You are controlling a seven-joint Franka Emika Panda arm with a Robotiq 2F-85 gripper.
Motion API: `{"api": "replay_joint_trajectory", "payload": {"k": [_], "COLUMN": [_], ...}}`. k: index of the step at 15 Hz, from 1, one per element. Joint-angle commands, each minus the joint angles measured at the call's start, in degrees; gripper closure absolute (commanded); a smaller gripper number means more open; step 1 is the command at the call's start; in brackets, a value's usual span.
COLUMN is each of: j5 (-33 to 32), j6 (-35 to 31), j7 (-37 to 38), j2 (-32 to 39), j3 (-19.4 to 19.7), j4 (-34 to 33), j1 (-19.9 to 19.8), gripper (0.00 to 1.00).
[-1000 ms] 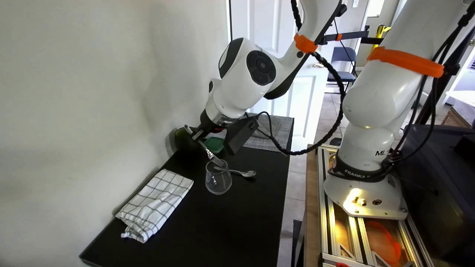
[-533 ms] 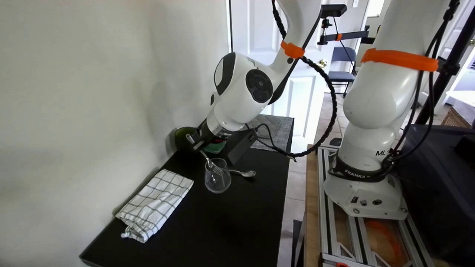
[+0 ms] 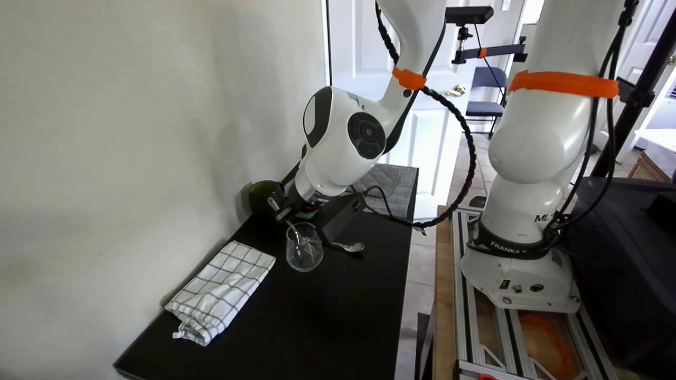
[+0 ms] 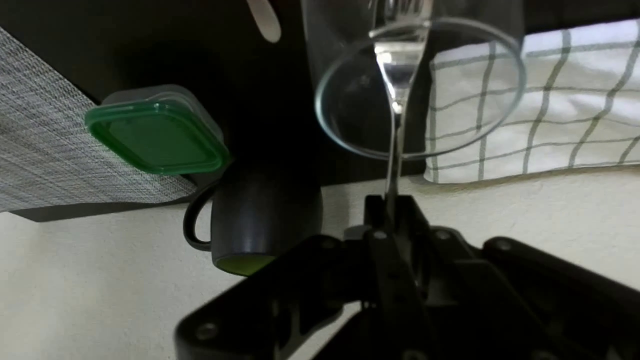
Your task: Put the fork in the glass cup
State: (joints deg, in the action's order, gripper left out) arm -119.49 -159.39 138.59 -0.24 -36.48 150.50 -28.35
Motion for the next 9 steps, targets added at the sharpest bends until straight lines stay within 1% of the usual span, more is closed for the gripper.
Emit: {"api": "replay_joint_trajectory", "payload": {"k": [1, 4, 5, 6, 7, 8, 9], "j5": [-1.88, -1.75, -1.83, -1.89, -1.87, -2.00, -2.07], "j6": [3.02, 3.89, 3.99, 3.98, 3.82, 3.69, 3.39], "j7": [3.59, 3.84, 3.90, 4.01, 3.95, 4.25, 4.44], "j2": [1.36, 1.65, 1.68, 1.65, 1.57, 1.36, 1.05], "j3": [-0.65, -0.89, -0.97, -1.06, -1.12, -1.21, -1.30], "j4": [0.76, 1.08, 1.17, 1.21, 1.32, 1.46, 1.61], "j1": [0.62, 0.73, 0.80, 0.83, 0.85, 0.90, 0.96], "gripper": [0.98, 0.98, 0.88, 0.72, 0.63, 0.62, 0.54]}}
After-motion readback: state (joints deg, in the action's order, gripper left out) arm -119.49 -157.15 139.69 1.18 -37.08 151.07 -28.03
